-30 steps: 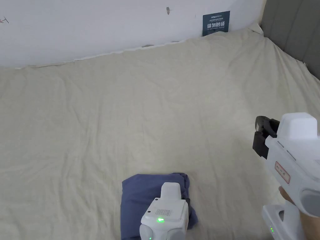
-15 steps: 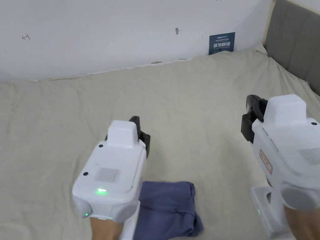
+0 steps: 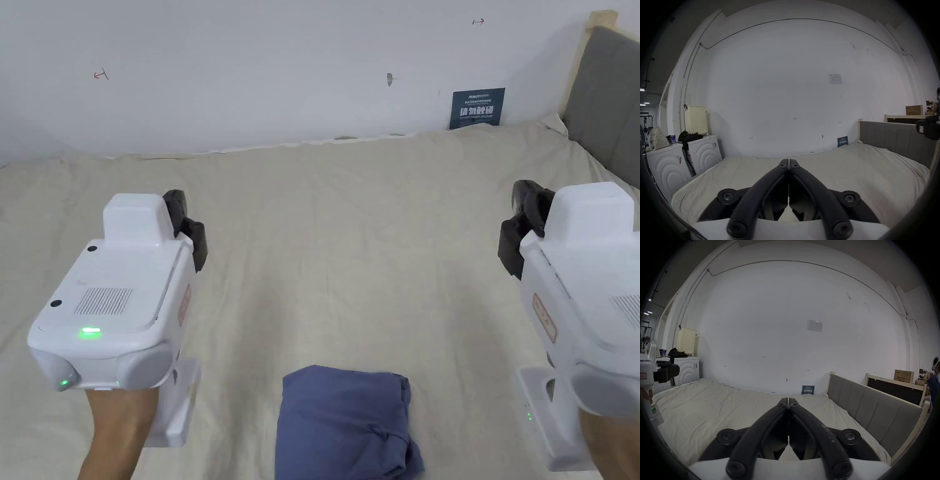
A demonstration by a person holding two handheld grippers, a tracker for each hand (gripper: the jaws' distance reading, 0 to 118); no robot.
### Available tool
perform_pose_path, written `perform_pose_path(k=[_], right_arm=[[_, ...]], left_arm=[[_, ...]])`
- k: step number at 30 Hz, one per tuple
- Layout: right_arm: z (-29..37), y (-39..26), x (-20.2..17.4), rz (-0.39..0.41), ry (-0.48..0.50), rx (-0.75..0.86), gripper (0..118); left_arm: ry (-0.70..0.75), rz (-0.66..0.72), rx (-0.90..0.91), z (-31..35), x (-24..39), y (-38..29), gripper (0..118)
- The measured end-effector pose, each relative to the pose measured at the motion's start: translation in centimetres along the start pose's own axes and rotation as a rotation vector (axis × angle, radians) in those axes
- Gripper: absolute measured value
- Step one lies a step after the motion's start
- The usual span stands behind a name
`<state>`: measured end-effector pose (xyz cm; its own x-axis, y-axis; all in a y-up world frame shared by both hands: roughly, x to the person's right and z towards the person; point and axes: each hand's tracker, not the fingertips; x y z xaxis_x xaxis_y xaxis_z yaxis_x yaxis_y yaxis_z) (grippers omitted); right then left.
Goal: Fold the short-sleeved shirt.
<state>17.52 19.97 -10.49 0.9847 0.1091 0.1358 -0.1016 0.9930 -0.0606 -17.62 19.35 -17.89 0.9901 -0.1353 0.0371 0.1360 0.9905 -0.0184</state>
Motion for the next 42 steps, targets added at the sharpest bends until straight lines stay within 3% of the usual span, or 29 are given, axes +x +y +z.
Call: perform_pose_path(k=[12,23,34,42], right_arm=[[0.1,-0.2,-0.5,0.008,-0.001,-0.006,2],[-0.9,-2.5,-2.2,0.000,0.032,-0.055,2],[-4.5,-16.5,-10.6,0.019,0.181,-0.415,2],[-4.5,-26.2,-14.4,0.046,0.202,-0.707,2]], left_arm=[[0.035,0.089,-0.027,-0.1,-2.5,-1.4,0],[0.035,0.082,-0.038,0.2,-2.6,-2.2,0],[-0.004,0.112,-0.121,0.9,-2.9,-5.1,0],[-0.031,0.116,-0.182,-0.2,-3.0,-7.2,0]])
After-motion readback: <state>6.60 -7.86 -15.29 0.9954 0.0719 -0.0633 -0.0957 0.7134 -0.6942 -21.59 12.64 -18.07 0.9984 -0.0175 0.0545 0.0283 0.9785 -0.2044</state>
